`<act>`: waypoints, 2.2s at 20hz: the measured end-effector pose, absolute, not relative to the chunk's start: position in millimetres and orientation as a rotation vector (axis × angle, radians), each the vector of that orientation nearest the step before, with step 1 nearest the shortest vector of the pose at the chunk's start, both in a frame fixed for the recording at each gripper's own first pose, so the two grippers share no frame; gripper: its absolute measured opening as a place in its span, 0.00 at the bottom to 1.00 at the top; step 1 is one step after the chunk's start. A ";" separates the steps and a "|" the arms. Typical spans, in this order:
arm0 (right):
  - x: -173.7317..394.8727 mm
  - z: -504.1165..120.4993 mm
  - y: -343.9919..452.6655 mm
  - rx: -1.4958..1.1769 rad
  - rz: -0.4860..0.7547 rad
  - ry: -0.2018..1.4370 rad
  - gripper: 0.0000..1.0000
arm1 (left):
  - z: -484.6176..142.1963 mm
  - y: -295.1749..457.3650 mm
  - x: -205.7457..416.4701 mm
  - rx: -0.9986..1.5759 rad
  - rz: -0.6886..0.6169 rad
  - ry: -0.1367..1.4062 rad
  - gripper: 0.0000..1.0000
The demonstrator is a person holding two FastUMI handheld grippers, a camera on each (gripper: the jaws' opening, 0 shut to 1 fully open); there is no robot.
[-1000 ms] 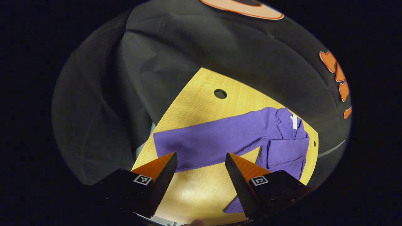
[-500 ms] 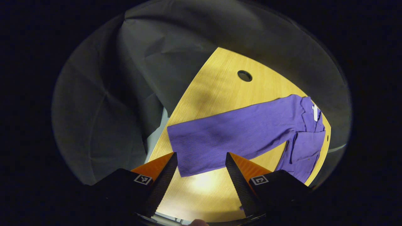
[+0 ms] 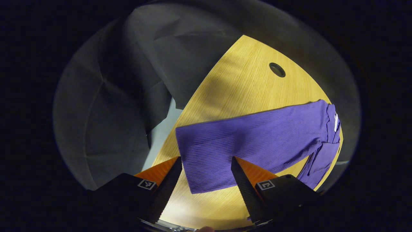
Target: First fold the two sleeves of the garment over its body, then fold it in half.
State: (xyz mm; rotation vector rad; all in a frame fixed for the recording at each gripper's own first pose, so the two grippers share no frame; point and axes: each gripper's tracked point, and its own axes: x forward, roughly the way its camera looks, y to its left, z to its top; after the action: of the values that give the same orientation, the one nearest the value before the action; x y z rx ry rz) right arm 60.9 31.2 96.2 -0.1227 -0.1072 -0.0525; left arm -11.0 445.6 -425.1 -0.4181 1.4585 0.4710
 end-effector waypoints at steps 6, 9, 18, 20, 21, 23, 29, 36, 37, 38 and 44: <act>55.0 95.5 17.4 -0.128 -0.079 -0.092 0.95 | -429.0 453.0 -3.3 -0.397 0.512 1.477 0.83; 54.2 92.4 9.4 -0.125 -0.086 -0.084 0.95 | -431.1 443.1 2.0 -0.429 0.511 1.473 0.43; 59.4 77.8 -19.1 -0.100 -0.094 -0.054 0.95 | -364.0 405.8 37.4 -0.355 0.386 1.378 0.07; 64.2 69.2 -22.5 -0.078 -0.086 -0.036 0.95 | -337.0 383.0 54.3 -0.311 0.330 1.341 0.07; 65.0 64.7 -24.4 -0.065 -0.081 -0.028 0.95 | -321.5 372.9 62.2 -0.289 0.302 1.317 0.07; 68.0 56.6 -29.2 -0.055 -0.077 -0.015 0.95 | -292.3 350.9 77.8 -0.244 0.246 1.279 0.07; 67.0 33.5 -45.1 -0.049 -0.053 0.012 0.96 | -204.8 287.4 114.4 -0.168 0.097 1.206 0.07; 57.3 2.2 -66.6 -0.033 -0.016 0.059 0.95 | -167.9 161.6 161.9 -0.062 -0.043 1.160 0.07; 54.9 -2.6 -70.4 -0.032 -0.012 0.067 0.95 | -170.5 140.2 170.0 -0.046 -0.065 1.157 0.07; 52.2 -7.0 -73.6 -0.028 -0.008 0.074 0.95 | -170.4 119.0 176.2 -0.036 -0.090 1.155 0.07; 46.9 -31.1 -93.5 0.014 0.014 0.117 0.95 | -186.4 -6.2 209.6 0.047 -0.220 1.165 0.07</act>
State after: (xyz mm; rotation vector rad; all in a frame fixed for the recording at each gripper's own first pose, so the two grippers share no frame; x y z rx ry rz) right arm 46.9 -93.5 -31.1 0.0144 0.1173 0.0142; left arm 209.6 -6.2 -186.4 0.0466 1.1652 -0.2200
